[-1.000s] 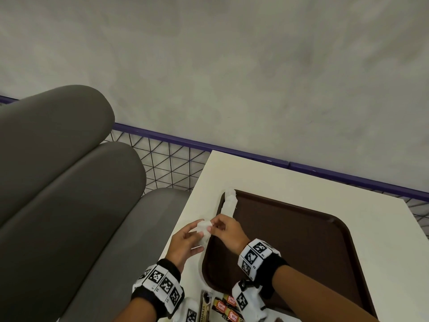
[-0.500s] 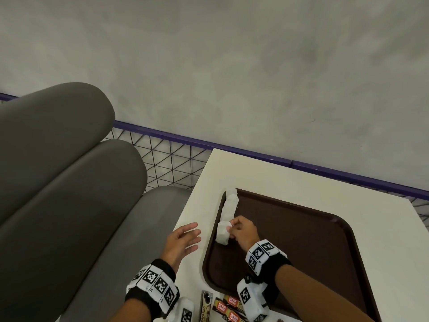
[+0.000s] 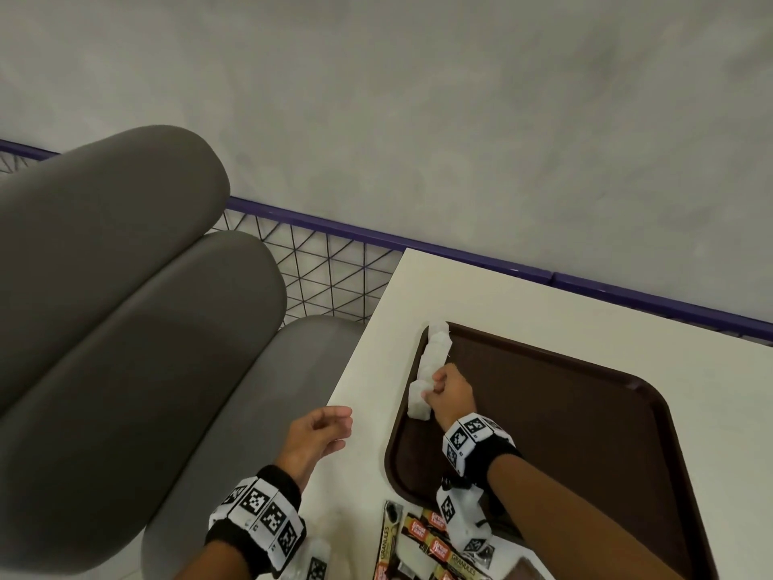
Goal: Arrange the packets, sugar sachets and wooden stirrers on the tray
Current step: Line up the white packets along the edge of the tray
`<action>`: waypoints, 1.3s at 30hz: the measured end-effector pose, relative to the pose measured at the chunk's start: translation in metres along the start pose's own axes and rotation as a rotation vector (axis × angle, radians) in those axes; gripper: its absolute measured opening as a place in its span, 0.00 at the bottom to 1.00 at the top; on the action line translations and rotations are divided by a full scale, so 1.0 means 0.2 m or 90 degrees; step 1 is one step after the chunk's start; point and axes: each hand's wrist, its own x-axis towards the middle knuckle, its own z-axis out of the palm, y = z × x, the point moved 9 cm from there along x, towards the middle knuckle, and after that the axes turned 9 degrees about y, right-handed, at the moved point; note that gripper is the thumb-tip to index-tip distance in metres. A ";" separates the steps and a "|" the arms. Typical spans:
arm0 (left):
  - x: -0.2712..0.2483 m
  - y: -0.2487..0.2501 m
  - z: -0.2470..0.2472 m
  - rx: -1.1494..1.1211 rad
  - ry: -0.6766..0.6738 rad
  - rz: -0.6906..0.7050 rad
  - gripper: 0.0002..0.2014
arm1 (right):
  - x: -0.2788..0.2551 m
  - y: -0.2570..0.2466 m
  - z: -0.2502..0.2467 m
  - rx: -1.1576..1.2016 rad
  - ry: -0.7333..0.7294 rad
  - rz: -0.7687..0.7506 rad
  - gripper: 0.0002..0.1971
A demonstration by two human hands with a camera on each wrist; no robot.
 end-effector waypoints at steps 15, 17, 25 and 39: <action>-0.31 -0.19 -0.22 0.349 -0.158 0.082 0.11 | -0.68 -0.18 0.12 -0.156 -0.348 -0.423 0.10; -0.37 -0.23 -0.23 0.422 -0.184 0.105 0.16 | -0.83 -0.18 0.17 -0.232 -0.422 -0.505 0.12; -0.49 -0.30 -0.29 0.449 -0.084 0.115 0.22 | -1.18 -0.24 0.20 -0.316 -0.500 -0.733 0.10; -0.53 -0.29 -0.25 0.607 -0.054 0.198 0.10 | -1.33 -0.27 0.24 -0.311 -0.479 -0.804 0.10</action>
